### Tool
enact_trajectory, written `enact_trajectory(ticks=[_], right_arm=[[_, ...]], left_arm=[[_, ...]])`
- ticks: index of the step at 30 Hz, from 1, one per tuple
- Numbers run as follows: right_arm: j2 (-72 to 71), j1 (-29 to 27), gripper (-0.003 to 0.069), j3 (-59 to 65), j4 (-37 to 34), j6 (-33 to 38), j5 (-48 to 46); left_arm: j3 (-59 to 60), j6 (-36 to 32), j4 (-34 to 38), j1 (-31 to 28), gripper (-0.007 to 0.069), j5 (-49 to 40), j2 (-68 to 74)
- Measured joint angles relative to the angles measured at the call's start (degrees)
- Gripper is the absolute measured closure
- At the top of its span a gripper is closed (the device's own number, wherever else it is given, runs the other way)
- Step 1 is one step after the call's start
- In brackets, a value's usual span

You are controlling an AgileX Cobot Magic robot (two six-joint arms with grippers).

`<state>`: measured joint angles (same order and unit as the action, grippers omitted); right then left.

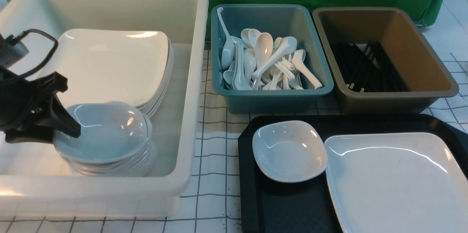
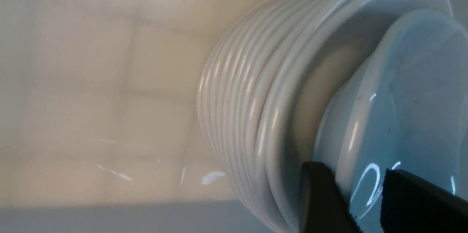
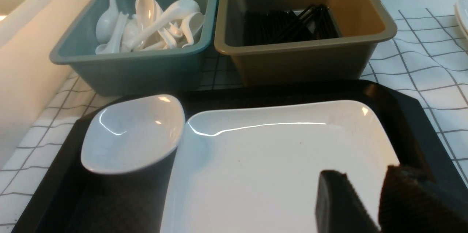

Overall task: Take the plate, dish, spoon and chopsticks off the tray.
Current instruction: Use the left arm to put the small plate into the large storage box on the left, then use the left arm to grab a small plate from the dinner plate

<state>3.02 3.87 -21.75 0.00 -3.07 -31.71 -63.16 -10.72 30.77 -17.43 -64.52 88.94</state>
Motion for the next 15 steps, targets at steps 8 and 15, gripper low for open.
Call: enact_trajectory(ticks=[8,15], right_arm=[[0.0,0.0,0.0419,0.0,0.0,-0.19,0.0],[0.0,0.0,0.0419,0.0,0.0,-0.38,0.0]], left_arm=[[-10.44,1.06,-5.55,0.0,0.0179,-4.1,-2.95],[-16.07,2.45,-2.42,0.0,0.0141,-4.78,-6.52]])
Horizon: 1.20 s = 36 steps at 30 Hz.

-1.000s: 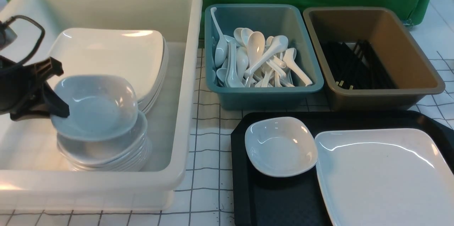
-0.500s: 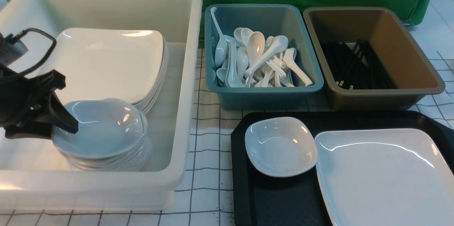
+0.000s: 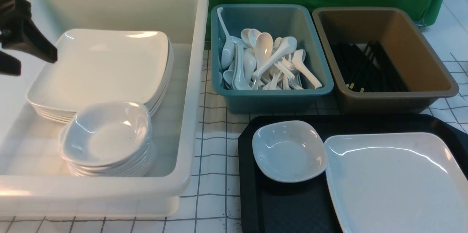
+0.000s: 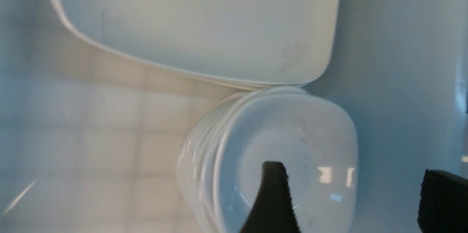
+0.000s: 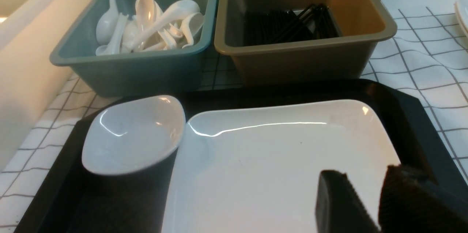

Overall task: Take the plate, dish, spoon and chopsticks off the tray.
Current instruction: Use the left arm to grab a small plate from the dinner plate

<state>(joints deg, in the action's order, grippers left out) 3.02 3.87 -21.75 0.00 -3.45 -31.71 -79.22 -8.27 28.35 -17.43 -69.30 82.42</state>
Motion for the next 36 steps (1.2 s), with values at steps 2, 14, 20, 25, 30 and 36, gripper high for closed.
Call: enact_trajectory(ticks=[2,14,20,25,30,36], right_arm=[[0.0,0.0,0.0419,0.0,0.0,0.0,0.0],[0.0,0.0,0.0419,0.0,0.0,-0.17,0.0],[0.0,0.0,0.0419,0.0,0.0,-0.23,0.0],[0.0,0.0,0.0419,0.0,0.0,-0.28,0.0],[0.0,0.0,0.0419,0.0,0.0,-0.38,0.0],[0.0,0.0,0.0419,0.0,0.0,-0.4,0.0]], left_arm=[[-0.01,0.0,2.64,0.06,0.0151,-0.36,-0.58],[-0.01,-1.54,10.25,24.6,0.0545,1.14,-0.64],[-0.98,-1.68,4.27,45.45,0.0622,5.61,6.78],[-6.27,9.61,-10.53,55.7,0.0597,3.07,16.22],[-12.51,14.49,-19.83,61.91,0.0526,0.34,23.22],[-16.52,13.74,-21.49,67.46,0.0355,7.72,30.05]])
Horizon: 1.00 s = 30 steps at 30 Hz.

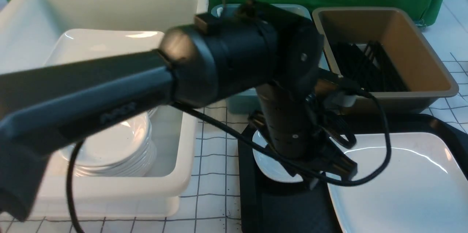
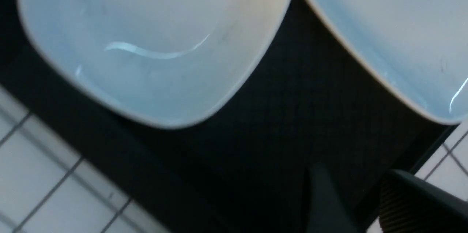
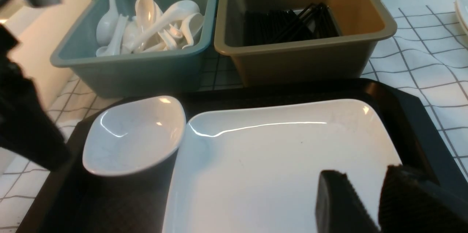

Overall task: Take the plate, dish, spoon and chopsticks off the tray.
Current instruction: Use the left arm to grab a small plate from the dinner plate

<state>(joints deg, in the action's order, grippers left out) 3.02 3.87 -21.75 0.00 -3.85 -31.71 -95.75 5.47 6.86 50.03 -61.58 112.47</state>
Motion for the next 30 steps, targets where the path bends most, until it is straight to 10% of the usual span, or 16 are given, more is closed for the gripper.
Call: enact_trajectory(ticks=[10,30], right_arm=[[0.0,0.0,0.0419,0.0,0.0,0.0,0.0],[0.0,0.0,0.0419,0.0,0.0,0.0,0.0]], left_arm=[[-1.06,-12.54,-9.43,1.91,0.0119,6.99,6.29],[-1.1,-12.96,-17.71,1.98,0.0104,11.83,13.42]])
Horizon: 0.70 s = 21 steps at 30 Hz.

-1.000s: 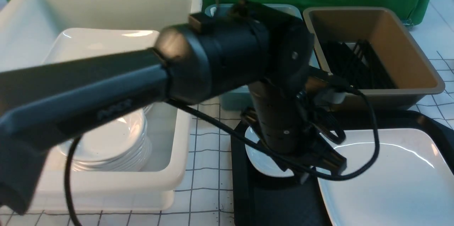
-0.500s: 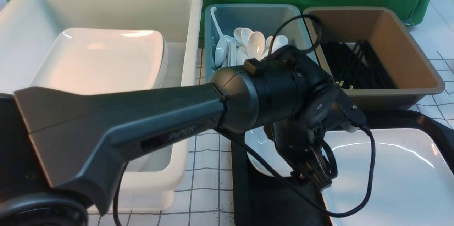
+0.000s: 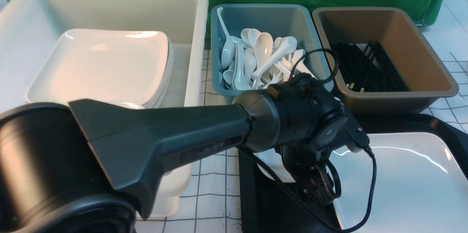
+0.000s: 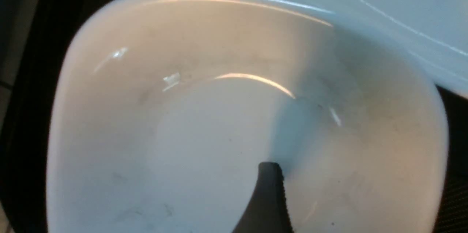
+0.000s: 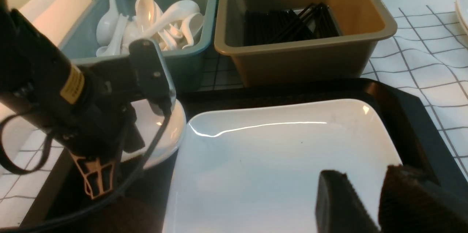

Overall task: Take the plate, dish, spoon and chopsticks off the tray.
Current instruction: Use the left arm to grab a small plate from the dinner plate, then use the left arm to put the small plate into the large storage box on the left

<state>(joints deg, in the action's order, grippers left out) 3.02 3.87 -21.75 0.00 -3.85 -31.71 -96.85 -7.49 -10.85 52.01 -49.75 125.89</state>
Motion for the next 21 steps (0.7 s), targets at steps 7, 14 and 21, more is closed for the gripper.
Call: enact_trajectory(ticks=[7,14,21], right_arm=[[0.0,0.0,0.0419,0.0,0.0,-0.05,0.0],[0.0,0.0,0.0419,0.0,0.0,-0.05,0.0],[0.0,0.0,0.0422,0.0,0.0,-0.05,0.0]], left_arm=[[-0.48,0.2,-1.29,0.06,0.0191,-1.04,0.6],[-0.81,2.37,-2.8,0.25,0.0471,-1.63,0.65],[-1.06,2.37,-2.68,0.19,0.0533,-2.27,-1.31]])
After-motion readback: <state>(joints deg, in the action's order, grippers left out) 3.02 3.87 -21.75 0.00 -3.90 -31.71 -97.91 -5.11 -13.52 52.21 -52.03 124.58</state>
